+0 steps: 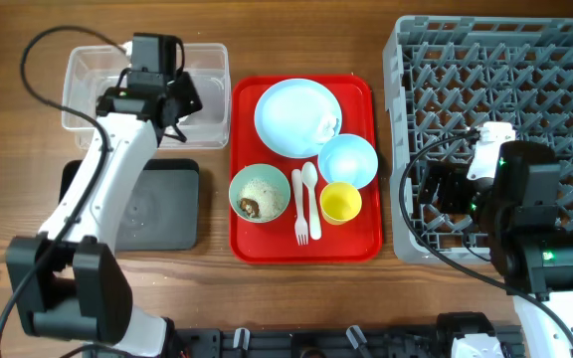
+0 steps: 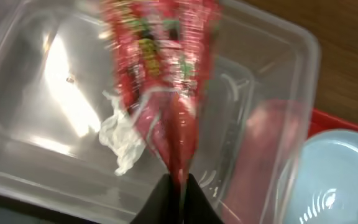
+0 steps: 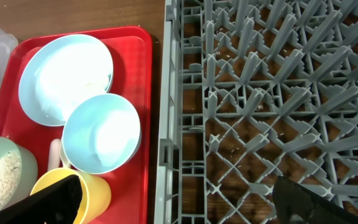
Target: Sort waste into correct bins and load items into the dishwasher rack
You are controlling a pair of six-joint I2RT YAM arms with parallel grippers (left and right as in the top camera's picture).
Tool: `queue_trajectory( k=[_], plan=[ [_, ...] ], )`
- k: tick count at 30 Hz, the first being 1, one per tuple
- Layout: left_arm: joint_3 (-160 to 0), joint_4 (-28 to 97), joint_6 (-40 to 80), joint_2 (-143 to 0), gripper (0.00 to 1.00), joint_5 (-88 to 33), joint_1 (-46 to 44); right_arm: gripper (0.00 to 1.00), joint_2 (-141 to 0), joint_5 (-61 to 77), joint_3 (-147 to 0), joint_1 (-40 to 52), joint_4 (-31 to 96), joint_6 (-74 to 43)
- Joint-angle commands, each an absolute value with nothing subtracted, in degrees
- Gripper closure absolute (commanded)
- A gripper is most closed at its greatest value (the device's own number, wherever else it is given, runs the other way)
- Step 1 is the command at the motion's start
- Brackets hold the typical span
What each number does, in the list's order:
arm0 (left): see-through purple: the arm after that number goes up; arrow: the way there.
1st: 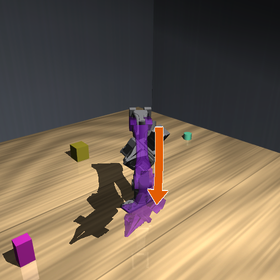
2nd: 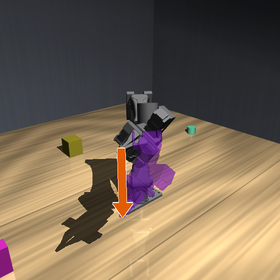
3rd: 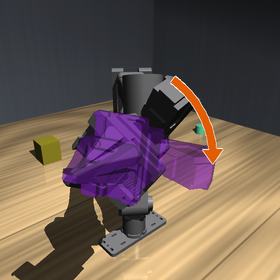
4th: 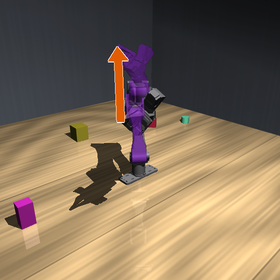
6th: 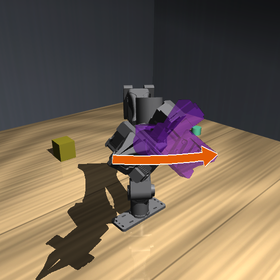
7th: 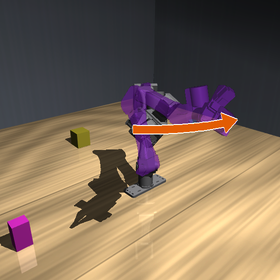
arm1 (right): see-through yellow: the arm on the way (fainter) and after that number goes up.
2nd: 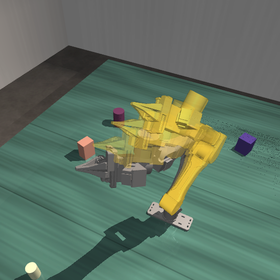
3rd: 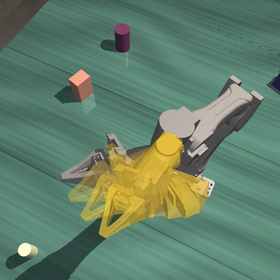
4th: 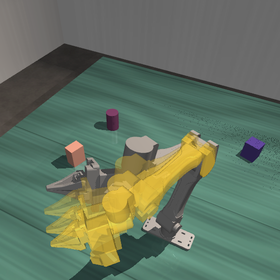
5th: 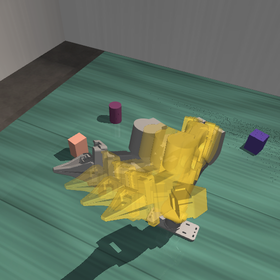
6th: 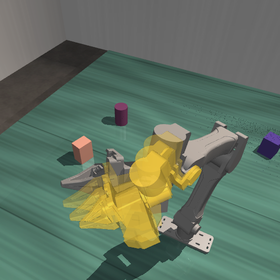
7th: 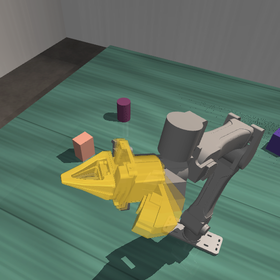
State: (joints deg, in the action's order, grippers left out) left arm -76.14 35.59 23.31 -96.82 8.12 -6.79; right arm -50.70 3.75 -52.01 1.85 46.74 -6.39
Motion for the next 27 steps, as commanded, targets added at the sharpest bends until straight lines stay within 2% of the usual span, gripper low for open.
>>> queue_trajectory(
  k=[1, 3, 5, 8, 11, 14, 17, 21, 27],
  plan=[
    [-76.5, 34.9, 32.0, -99.1, 0.59, 8.2, -5.9, 0.0, -50.8, 2.6, -53.2, 2.1, 46.8, -6.1],
    [-76.5, 33.9, 32.0, -99.4, 0.54, 8.2, -5.9, 0.0, -50.8, 2.6, -53.2, 2.1, 46.8, -6.0],
    [-76.5, 33.1, 32.0, -99.4, 0.44, 8.2, -5.9, 0.0, -50.8, 2.6, -53.2, 2.1, 46.8, -6.0],
    [-76.5, 31.2, 31.9, -99.3, 0.47, 4.2, -6.0, 0.0, -50.8, 2.6, -53.2, 2.1, 46.8, -6.0],
    [-76.5, 27.8, 28.2, -99.3, 0.48, -5.4, -6.9, 0.0, -50.8, 2.6, -53.2, 2.1, 46.8, -6.0],
    [-76.5, 23.6, 21.5, -99.5, 0.44, -14.0, -9.8, 0.0, -50.8, 2.5, -53.2, 2.1, 46.8, -6.0],
    [-76.5, 21.6, 16.6, -100.0, 0.31, -14.5, -14.3, 0.0, -50.8, 2.6, -53.2, 2.1, 46.8, -6.1],
    [-76.5, 19.7, 15.1, -101.6, 0.24, -14.3, -19.2, 0.0, -50.8, 2.6, -53.2, 2.1, 46.8, -6.1],
    [-76.5, 13.0, 13.6, -106.9, 0.25, -13.7, -25.8, 0.0, -50.8, 2.6, -53.2, 2.1, 46.8, -6.1]
  ],
)
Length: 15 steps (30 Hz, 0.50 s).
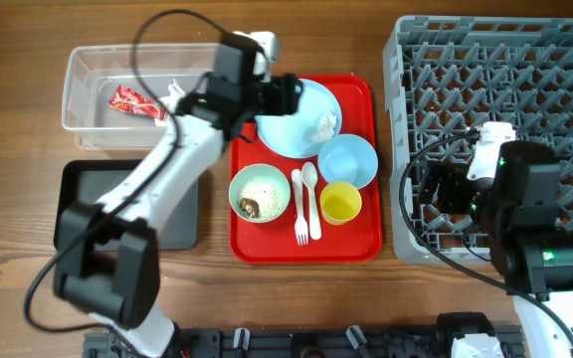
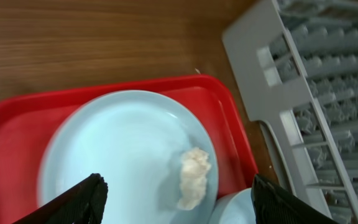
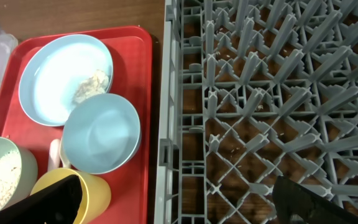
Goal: Sort waste into correct bins and load items into the dishwasher rack
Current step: 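Grasp the crumpled tissue on the blue plate with the left gripper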
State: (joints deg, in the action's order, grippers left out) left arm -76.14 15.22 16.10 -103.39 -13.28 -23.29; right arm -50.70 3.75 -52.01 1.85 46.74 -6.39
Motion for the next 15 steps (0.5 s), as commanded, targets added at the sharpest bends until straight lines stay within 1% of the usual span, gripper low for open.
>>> queue_trajectory(
  k=[1, 10, 15],
  plan=[
    [-76.5, 11.6, 13.6, -108.3, 0.25, -12.5, -26.8, 0.0, -50.8, 2.6, -53.2, 2.1, 46.9, -6.2],
    [-76.5, 6.3, 13.6, -116.0, 0.32, -10.8, -30.4, 0.0, -50.8, 2.6, -53.2, 2.1, 47.0, -6.2],
    [-76.5, 6.2, 13.7, -119.7, 0.4, -10.4, -30.9, 0.0, -50.8, 2.6, -53.2, 2.1, 47.0, -6.2]
  ],
)
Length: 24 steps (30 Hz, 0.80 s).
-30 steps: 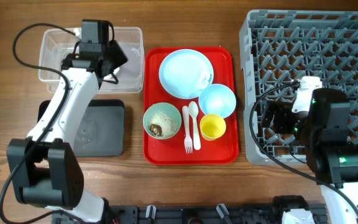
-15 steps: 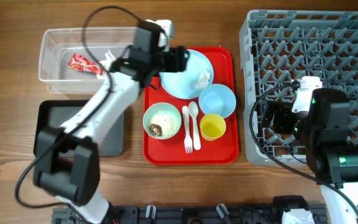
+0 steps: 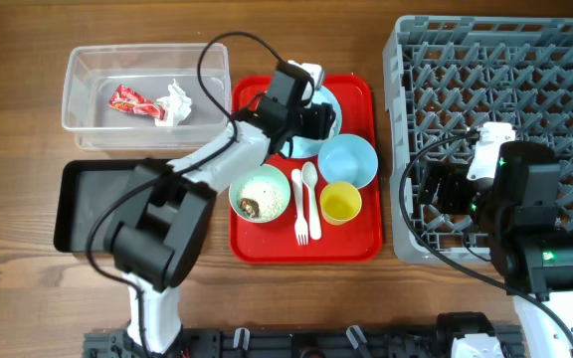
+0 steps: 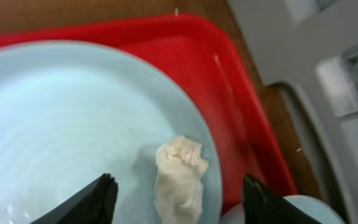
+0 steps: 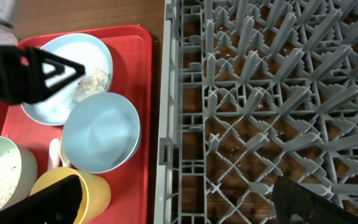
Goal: Sort waste into correct bins and load items into the dishwasher rack
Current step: 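Grasp the crumpled tissue on the blue plate with the left gripper, then drop the tissue into the clear bin with the left gripper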
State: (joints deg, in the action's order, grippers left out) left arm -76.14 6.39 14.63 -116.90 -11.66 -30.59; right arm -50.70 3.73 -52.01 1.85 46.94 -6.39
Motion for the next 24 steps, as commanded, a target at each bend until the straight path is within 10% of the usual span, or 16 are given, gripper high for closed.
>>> queue_trajectory(
  k=[1, 5, 9, 24],
  plan=[
    [-76.5, 6.2, 13.7, -120.2, 0.41, -10.4, -30.9, 0.0, -50.8, 2.6, -53.2, 2.1, 47.0, -6.1],
    [-76.5, 6.6, 13.7, -121.6, 0.55, -10.4, -30.9, 0.0, -50.8, 2.6, -53.2, 2.1, 47.0, -6.2],
    [-76.5, 6.7, 13.7, -121.5, 0.96, -10.4, -30.9, 0.0, -50.8, 2.6, -53.2, 2.1, 47.0, -6.2],
    [-76.5, 15.7, 13.8, -102.9, 0.96, -4.4, -20.3, 0.0, -50.8, 2.6, -53.2, 2.1, 47.0, -6.1]
  ],
)
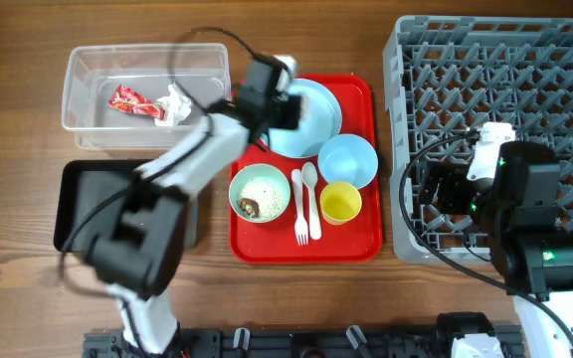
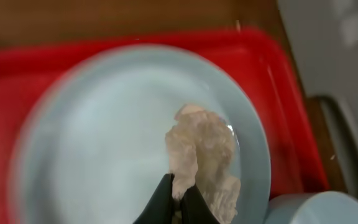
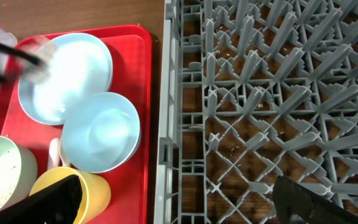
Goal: Sort waste into correct bins and load items into the dishwasher rack
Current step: 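Drop the tissue into the clear bin with the left gripper, then grasp the yellow cup on the red tray with the left gripper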
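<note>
My left gripper (image 2: 180,193) is shut on a crumpled white tissue (image 2: 201,149), held above the light-blue plate (image 2: 104,155). From overhead the left gripper (image 1: 267,102) is blurred over the plate's (image 1: 311,119) left side on the red tray (image 1: 361,234). The tray also holds a blue bowl (image 1: 347,159), a yellow cup (image 1: 340,203), a green bowl (image 1: 259,193) with food scraps, and a white fork and spoon (image 1: 303,204). My right gripper (image 3: 176,186) is open over the near left edge of the grey dishwasher rack (image 3: 266,93).
A clear bin (image 1: 88,124) at the back left holds a red wrapper (image 1: 125,99) and a white tissue (image 1: 174,103). A black tray (image 1: 88,214) lies in front of it. The rack (image 1: 505,99) fills the right side.
My left gripper was open around the tissue lying on the plate. Now it is shut on the tissue, lifted off the plate and a little further left. The right arm has not moved.
My left gripper first held a red wrapper over the clear bin. Then the wrapper lay in the bin and the gripper was open above the plate. Then it was open around the tissue on the plate, and now it holds that tissue.
</note>
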You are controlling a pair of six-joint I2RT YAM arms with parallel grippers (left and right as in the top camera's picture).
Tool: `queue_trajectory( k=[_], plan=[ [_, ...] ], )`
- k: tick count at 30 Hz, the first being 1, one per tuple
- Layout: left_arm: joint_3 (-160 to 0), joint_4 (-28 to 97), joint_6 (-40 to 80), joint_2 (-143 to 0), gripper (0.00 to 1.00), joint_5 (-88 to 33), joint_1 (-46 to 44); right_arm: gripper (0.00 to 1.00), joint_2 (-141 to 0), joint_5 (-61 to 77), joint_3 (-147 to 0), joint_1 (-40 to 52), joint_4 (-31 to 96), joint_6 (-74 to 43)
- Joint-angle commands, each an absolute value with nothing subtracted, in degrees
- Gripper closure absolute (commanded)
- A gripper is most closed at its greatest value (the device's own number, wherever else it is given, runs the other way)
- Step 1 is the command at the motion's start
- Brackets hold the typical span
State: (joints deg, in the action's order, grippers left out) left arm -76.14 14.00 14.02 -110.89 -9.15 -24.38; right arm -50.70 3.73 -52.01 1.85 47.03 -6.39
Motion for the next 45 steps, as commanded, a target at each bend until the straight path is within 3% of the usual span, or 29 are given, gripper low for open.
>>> queue_trajectory(
  k=[1, 13, 15, 19, 20, 25, 32, 45],
  plan=[
    [-76.5, 16.3, 13.8, -101.8, 0.96, -3.6, -19.4, 0.0, -50.8, 2.6, -53.2, 2.1, 47.0, -6.2],
    [-76.5, 26.4, 13.9, -101.6, 0.95, 3.6, -8.0, 0.0, -50.8, 2.6, -53.2, 2.1, 47.0, -6.2],
    [-76.5, 26.9, 13.9, -102.9, 0.83, 3.8, -7.2, 0.0, -50.8, 2.6, -53.2, 2.1, 47.0, -6.1],
    [-76.5, 26.4, 13.6, -104.1, 0.48, 4.4, -6.1, 0.0, -50.8, 2.6, -53.2, 2.1, 47.0, -6.1],
    [-76.5, 26.0, 13.6, -103.7, 0.44, 4.6, -6.0, 0.0, -50.8, 2.6, -53.2, 2.1, 47.0, -6.2],
    [-76.5, 24.9, 13.7, -100.1, 0.42, 3.3, -7.0, 0.01, -50.8, 2.6, -53.2, 2.1, 47.0, -6.1],
    [-76.5, 26.4, 13.7, -97.6, 0.4, -9.9, -13.2, 0.0, -50.8, 2.6, -53.2, 2.1, 47.0, -6.1],
    [-76.5, 42.3, 13.7, -99.2, 0.39, -13.7, -31.6, 0.0, -50.8, 2.6, -53.2, 2.1, 47.2, -6.1]
  ],
)
